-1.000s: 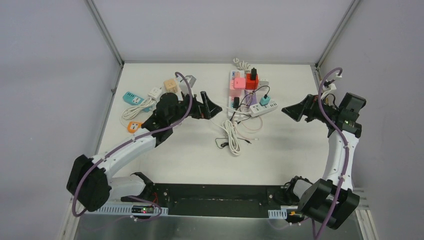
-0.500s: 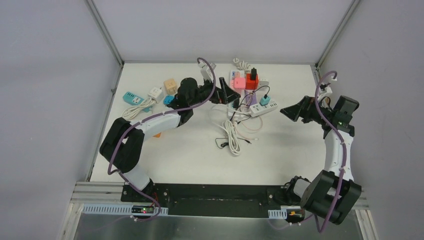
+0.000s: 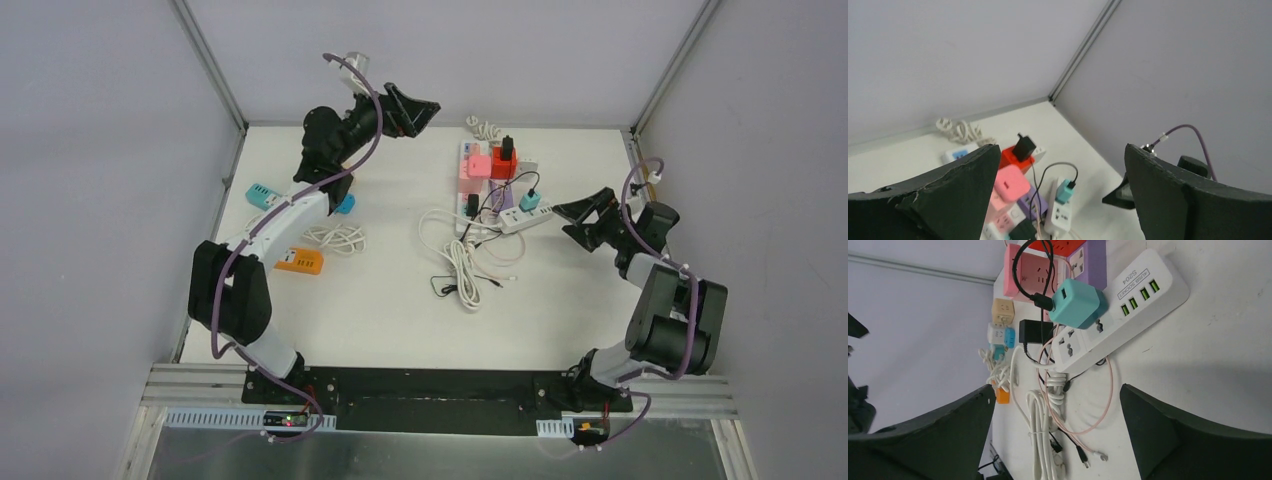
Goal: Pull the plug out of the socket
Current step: Pick up the socket from the center of the board, then place the socket at the center of the board.
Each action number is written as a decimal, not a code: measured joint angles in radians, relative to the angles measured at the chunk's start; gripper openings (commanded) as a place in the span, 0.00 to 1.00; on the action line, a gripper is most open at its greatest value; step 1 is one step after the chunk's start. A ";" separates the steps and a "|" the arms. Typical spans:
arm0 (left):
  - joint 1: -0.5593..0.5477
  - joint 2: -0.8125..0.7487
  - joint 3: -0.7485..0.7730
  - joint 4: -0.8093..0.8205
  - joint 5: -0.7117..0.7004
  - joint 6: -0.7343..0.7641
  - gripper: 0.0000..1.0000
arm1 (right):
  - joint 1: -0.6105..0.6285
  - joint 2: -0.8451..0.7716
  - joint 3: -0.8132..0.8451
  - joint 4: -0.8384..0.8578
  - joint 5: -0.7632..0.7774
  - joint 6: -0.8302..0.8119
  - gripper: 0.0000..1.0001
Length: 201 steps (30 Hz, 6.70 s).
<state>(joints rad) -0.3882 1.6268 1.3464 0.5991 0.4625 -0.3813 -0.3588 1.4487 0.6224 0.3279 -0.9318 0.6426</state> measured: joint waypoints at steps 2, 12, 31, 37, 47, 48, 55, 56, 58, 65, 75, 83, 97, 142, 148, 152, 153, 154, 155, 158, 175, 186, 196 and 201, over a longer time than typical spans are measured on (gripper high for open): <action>0.011 -0.020 -0.058 0.004 -0.012 0.011 0.99 | 0.024 0.052 0.000 0.064 0.016 0.076 1.00; 0.055 -0.099 -0.203 -0.082 -0.039 0.053 0.99 | 0.120 0.163 -0.003 0.227 0.072 0.266 1.00; 0.055 -0.109 -0.203 -0.052 -0.042 0.052 0.99 | 0.166 0.360 -0.028 0.529 0.087 0.489 1.00; 0.055 -0.108 -0.203 -0.051 -0.042 0.049 0.99 | 0.178 0.373 -0.034 0.606 0.088 0.526 1.00; 0.055 -0.106 -0.203 -0.051 -0.042 0.044 0.99 | 0.187 0.407 -0.034 0.649 0.106 0.547 1.00; 0.055 -0.106 -0.203 -0.050 -0.042 0.044 0.99 | 0.190 0.412 -0.034 0.650 0.109 0.550 1.00; 0.055 -0.106 -0.203 -0.051 -0.042 0.041 0.99 | 0.215 0.433 -0.027 0.654 0.140 0.554 1.00; 0.055 -0.106 -0.203 -0.051 -0.042 0.041 0.99 | 0.217 0.438 -0.024 0.654 0.143 0.554 1.00; 0.055 -0.106 -0.203 -0.051 -0.042 0.041 0.99 | 0.220 0.445 -0.020 0.652 0.151 0.553 1.00; 0.055 -0.106 -0.203 -0.051 -0.042 0.042 0.99 | 0.233 0.417 -0.025 0.532 0.199 0.475 1.00; 0.055 -0.106 -0.203 -0.051 -0.043 0.042 0.99 | 0.291 0.397 -0.032 0.468 0.232 0.419 0.88; 0.055 -0.106 -0.203 -0.051 -0.043 0.042 0.99 | 0.304 0.447 -0.008 0.525 0.239 0.435 0.78; 0.055 -0.106 -0.211 -0.052 -0.045 0.053 0.99 | 0.259 0.498 0.023 0.571 0.279 0.441 0.74; 0.055 -0.156 -0.239 -0.056 -0.071 0.094 0.99 | 0.173 0.528 0.042 0.662 0.181 0.545 0.03; 0.055 -0.156 -0.240 -0.056 -0.071 0.103 0.99 | 0.161 0.462 0.010 0.634 0.142 0.513 0.01; 0.055 -0.156 -0.243 -0.057 -0.071 0.107 0.99 | 0.160 0.375 -0.011 0.588 0.112 0.468 0.00; 0.055 -0.156 -0.245 -0.057 -0.071 0.108 0.99 | 0.160 0.351 -0.017 0.577 0.104 0.454 0.00; 0.055 -0.156 -0.245 -0.057 -0.071 0.108 0.99 | 0.159 0.325 -0.022 0.560 0.095 0.439 0.00; 0.055 -0.156 -0.245 -0.057 -0.071 0.108 0.99 | 0.159 0.299 -0.028 0.544 0.087 0.425 0.00; 0.055 -0.156 -0.245 -0.057 -0.071 0.108 0.99 | 0.159 0.238 -0.042 0.496 0.071 0.391 0.00; 0.055 -0.157 -0.245 -0.056 -0.032 0.092 0.99 | 0.180 0.078 -0.055 0.167 0.055 0.348 0.00; -0.061 -0.167 -0.263 -0.108 0.069 0.096 0.98 | 0.343 0.090 -0.070 -0.008 -0.006 0.143 0.00; -0.321 -0.210 -0.512 -0.199 0.016 0.230 0.95 | 0.384 0.097 -0.069 -0.254 -0.025 -0.084 0.66; -0.360 -0.212 -0.594 -0.211 -0.035 0.233 0.95 | 0.384 0.086 -0.069 -0.332 -0.005 -0.156 0.90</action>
<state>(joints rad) -0.7479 1.4151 0.7525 0.3878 0.4274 -0.1478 0.0250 1.5349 0.5533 -0.0036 -0.9363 0.4866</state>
